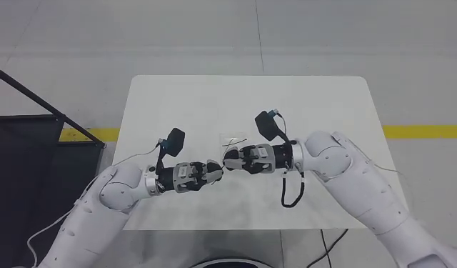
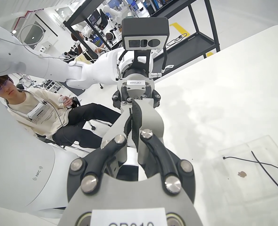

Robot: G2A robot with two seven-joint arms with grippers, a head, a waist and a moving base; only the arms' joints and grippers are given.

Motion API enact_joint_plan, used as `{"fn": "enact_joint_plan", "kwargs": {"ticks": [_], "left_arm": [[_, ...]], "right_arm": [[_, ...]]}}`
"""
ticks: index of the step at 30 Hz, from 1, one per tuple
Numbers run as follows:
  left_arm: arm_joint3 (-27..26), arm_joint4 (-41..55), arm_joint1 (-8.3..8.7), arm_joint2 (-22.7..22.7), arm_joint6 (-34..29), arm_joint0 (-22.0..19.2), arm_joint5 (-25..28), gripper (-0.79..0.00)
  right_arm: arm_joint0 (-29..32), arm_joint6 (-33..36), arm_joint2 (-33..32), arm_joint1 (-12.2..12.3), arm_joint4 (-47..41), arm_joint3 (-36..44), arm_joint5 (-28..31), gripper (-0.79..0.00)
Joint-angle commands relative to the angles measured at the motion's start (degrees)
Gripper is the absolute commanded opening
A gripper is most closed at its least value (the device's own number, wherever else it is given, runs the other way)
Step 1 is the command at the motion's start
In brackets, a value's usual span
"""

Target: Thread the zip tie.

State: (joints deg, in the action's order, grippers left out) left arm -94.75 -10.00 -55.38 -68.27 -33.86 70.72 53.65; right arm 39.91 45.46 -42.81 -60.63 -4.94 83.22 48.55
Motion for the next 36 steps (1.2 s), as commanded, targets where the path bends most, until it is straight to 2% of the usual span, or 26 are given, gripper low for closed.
{"fn": "enact_joint_plan", "kwargs": {"ticks": [1,2,14,17,23,28,34,36], "left_arm": [[0.2,0.3,0.03,0.0,0.3,0.0,0.2,-0.785],[0.3,0.6,0.03,0.0,0.5,-0.1,0.4,-0.785],[3.1,5.7,-0.4,-0.3,7.1,-0.3,2.1,-0.785],[3.8,6.5,-0.7,-0.1,9.4,-0.5,2.7,-0.785],[3.9,5.4,-1.5,1.0,13.2,-0.8,2.0,-0.785],[3.8,3.8,-2.06,2.1,14.6,-1.1,1.1,-0.785],[4.1,3.2,-2.43,2.5,15.5,-1.4,0.9,-0.785],[4.2,3.1,-2.53,2.5,15.7,-1.4,0.7,-0.785]], "right_arm": [[0.1,-0.2,-0.3,-0.1,-0.1,-0.1,-0.4,-0.139],[0.2,-0.5,-0.5,-0.1,0.0,-0.2,-0.4,0.0],[7.6,-6.0,-4.7,1.1,3.1,-0.2,5.4,0.0],[9.5,-9.9,-5.0,0.8,6.5,0.6,6.1,-0.003],[12.4,-23.2,-3.8,-1.3,18.2,0.9,3.2,-0.16],[12.5,-31.4,-1.9,-3.2,26.1,-0.5,1.3,-0.185],[12.5,-37.0,-0.9,-4.7,31.4,-2.5,0.4,-0.265],[12.5,-37.6,-0.9,-5.0,32.2,-2.9,0.4,-0.336]]}}
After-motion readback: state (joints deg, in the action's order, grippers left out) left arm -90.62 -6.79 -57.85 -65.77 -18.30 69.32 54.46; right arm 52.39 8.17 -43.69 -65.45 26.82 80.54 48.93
